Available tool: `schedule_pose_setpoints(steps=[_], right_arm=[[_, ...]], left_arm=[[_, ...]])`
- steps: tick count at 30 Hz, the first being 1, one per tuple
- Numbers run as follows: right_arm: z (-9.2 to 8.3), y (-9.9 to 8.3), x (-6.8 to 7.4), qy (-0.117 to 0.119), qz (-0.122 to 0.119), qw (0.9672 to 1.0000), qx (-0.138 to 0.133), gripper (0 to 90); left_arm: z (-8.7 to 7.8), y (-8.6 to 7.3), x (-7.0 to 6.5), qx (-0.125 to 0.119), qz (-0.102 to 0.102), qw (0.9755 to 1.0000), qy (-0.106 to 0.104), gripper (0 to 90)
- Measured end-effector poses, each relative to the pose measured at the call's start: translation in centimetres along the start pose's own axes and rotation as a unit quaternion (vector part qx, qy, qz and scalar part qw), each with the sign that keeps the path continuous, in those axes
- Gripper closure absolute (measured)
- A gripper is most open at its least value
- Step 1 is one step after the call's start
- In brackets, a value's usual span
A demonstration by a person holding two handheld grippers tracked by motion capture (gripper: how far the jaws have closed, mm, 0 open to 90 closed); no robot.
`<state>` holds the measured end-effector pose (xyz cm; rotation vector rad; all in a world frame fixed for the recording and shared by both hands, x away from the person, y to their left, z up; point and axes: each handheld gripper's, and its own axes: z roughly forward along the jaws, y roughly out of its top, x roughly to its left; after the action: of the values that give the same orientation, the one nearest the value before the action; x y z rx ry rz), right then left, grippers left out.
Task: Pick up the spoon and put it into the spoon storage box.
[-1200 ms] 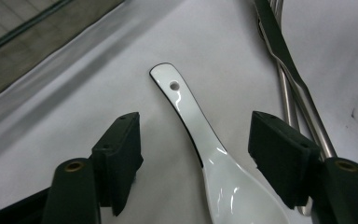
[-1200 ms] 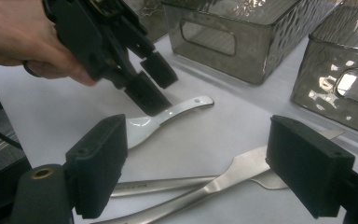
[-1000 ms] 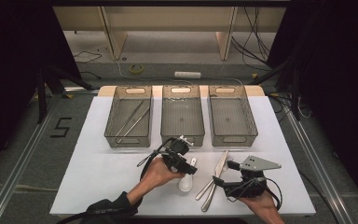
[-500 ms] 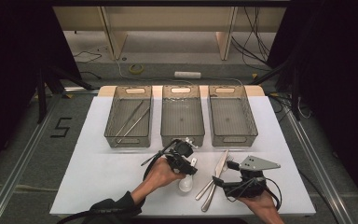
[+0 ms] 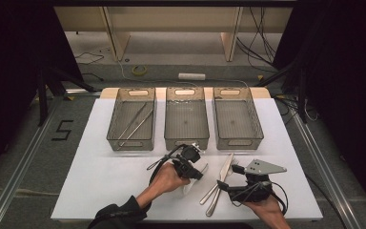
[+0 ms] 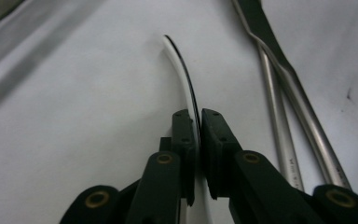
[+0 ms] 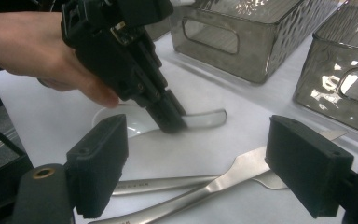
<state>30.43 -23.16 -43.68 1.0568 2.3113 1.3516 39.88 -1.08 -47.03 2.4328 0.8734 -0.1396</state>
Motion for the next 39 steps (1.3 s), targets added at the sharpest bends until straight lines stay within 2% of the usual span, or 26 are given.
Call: schedule_pose_setpoints(steps=[4, 9, 16, 23, 27, 33, 39], right_arm=[[0.0, 0.0, 0.0, 0.000, 0.000, 1.0000, 0.000, 21.8], [0.0, 0.0, 0.0, 0.000, 0.000, 1.0000, 0.000, 21.9], [0.0, 0.0, 0.0, 0.000, -0.001, 1.0000, 0.000, 21.9], [0.0, 0.0, 0.0, -0.001, 0.000, 1.0000, 0.001, 21.9], [0.0, 0.0, 0.0, -0.001, -0.001, 1.0000, 0.000, 21.9], [0.0, 0.0, 0.0, -0.002, -0.001, 1.0000, 0.000, 21.8], [0.0, 0.0, -0.1, -0.002, 0.002, 1.0000, 0.000, 21.9]], left_arm=[[0.0, 0.1, -0.3, 0.006, 0.019, 0.9998, 0.005, 84.9], [-0.4, 0.0, -0.1, 0.004, 0.022, 0.9998, 0.002, 85.2], [-1.9, 0.1, 0.3, -0.016, 0.023, 0.9996, -0.009, 85.3], [-4.2, 0.4, 0.9, -0.051, 0.018, 0.9985, -0.011, 85.2], [-5.7, 0.5, 1.6, -0.076, 0.011, 0.9970, -0.006, 85.2], [-8.1, 0.7, 2.7, -0.115, -0.001, 0.9933, 0.003, 85.1], [-9.6, 0.8, 3.5, -0.136, -0.006, 0.9906, 0.012, 85.1]])
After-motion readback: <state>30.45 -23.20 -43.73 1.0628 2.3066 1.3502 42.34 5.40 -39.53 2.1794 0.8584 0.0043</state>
